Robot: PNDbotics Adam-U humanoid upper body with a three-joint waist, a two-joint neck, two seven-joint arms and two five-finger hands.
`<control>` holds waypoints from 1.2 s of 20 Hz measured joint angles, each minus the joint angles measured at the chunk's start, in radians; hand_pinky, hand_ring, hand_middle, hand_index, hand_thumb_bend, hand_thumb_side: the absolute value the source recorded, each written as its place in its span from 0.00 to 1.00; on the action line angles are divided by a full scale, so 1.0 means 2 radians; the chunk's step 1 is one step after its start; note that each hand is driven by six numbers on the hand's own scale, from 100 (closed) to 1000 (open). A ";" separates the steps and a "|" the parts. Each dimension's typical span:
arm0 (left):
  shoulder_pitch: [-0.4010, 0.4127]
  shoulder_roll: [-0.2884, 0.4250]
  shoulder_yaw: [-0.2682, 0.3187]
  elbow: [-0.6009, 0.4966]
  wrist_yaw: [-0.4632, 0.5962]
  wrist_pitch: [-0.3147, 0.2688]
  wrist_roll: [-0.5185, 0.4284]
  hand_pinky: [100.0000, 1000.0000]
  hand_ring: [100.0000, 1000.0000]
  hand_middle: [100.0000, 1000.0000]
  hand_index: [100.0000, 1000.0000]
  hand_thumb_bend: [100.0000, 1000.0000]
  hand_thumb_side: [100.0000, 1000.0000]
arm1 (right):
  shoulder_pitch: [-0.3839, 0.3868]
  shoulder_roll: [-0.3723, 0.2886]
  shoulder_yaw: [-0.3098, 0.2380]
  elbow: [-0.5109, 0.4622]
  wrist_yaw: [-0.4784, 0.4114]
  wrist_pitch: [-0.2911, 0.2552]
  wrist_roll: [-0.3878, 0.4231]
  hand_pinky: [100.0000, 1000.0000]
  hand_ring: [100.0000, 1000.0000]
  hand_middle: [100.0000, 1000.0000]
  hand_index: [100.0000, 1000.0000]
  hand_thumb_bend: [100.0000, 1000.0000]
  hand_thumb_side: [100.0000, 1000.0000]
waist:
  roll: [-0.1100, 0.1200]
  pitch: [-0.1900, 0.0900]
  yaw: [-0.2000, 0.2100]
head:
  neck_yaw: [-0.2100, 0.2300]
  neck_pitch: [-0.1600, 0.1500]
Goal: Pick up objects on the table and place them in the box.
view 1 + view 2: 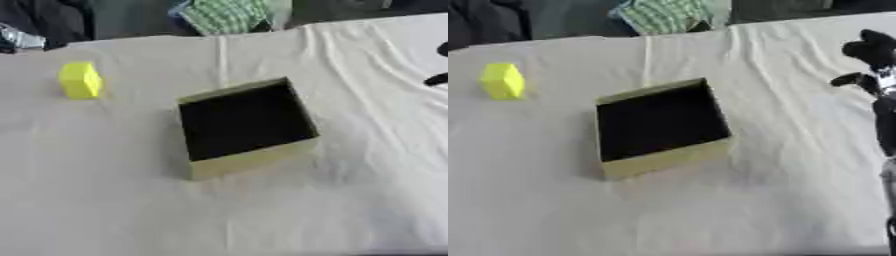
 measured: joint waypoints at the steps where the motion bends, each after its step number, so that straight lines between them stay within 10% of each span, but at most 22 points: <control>1: -0.010 -0.001 -0.005 0.014 -0.009 -0.005 -0.005 0.79 0.75 0.75 0.84 0.63 0.31 | 0.000 0.000 0.000 0.000 0.000 0.000 0.000 0.52 0.83 0.69 0.85 0.00 0.73 | 0.000 0.000 0.000 | 0.000 0.000; 24: -0.153 -0.071 -0.004 0.322 -0.190 -0.052 -0.002 0.80 0.77 0.76 0.85 0.59 0.14 | -0.001 0.000 0.006 0.000 0.000 -0.002 0.006 0.51 0.83 0.69 0.85 0.00 0.73 | -0.007 0.017 -0.018 | -0.008 -0.022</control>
